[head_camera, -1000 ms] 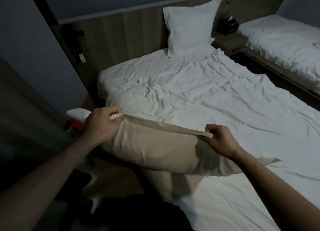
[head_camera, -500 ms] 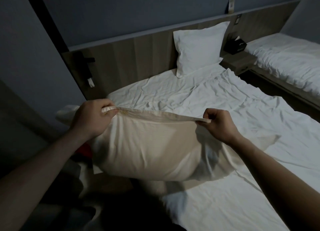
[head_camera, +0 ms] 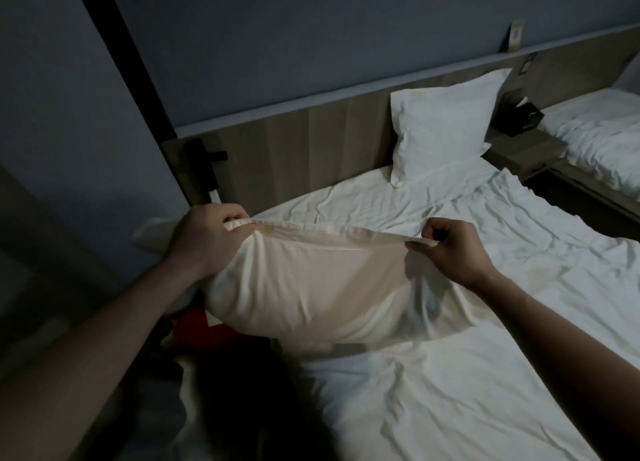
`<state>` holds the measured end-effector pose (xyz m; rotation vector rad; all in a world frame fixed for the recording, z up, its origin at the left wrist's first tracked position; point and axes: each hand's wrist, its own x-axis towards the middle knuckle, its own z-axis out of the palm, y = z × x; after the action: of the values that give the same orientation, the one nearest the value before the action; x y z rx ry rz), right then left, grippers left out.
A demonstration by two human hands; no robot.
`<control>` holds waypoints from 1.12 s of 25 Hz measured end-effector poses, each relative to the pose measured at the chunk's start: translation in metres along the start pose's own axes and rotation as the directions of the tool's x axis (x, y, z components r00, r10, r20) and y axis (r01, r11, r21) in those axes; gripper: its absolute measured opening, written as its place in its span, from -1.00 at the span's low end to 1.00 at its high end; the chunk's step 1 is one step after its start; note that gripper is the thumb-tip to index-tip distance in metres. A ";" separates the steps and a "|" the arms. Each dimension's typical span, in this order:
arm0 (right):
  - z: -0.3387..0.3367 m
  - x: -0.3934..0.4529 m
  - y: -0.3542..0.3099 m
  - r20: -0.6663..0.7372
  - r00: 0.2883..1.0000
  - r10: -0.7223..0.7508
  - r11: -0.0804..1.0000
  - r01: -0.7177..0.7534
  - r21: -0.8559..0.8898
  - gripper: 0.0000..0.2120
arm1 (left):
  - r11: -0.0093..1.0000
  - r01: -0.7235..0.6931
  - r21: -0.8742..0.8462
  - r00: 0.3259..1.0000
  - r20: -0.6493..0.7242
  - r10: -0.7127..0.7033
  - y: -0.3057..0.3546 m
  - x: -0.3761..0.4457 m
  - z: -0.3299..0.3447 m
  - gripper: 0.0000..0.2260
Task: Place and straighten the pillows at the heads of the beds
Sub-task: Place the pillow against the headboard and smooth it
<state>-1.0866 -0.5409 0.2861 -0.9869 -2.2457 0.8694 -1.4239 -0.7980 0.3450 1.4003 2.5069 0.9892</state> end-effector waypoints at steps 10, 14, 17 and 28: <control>0.073 0.123 0.000 -0.034 0.999 0.043 0.993 -0.047 -0.108 -0.60 | 1.000 0.002 0.023 0.997 0.077 -0.003 -0.074 0.120 0.007 -0.88; 0.089 0.175 0.011 -0.046 0.996 0.082 0.989 -0.087 -0.121 -0.57 | 0.999 0.035 0.024 0.994 0.105 -0.037 -0.088 0.163 0.021 -0.84; 0.105 0.219 0.032 -0.039 0.993 0.113 0.985 -0.118 -0.128 -0.57 | 0.997 0.083 0.000 0.986 0.147 -0.082 -0.104 0.198 0.041 -0.84; 0.199 0.360 0.125 0.140 0.983 0.119 0.984 -0.098 -0.149 -0.52 | 0.926 0.326 -0.192 0.885 0.405 -0.228 -0.201 0.293 0.144 -0.73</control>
<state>-1.3791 -0.2625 0.1401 -1.1532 -2.4262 0.8656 -1.6813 -0.5687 0.1775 1.0018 2.1301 0.8520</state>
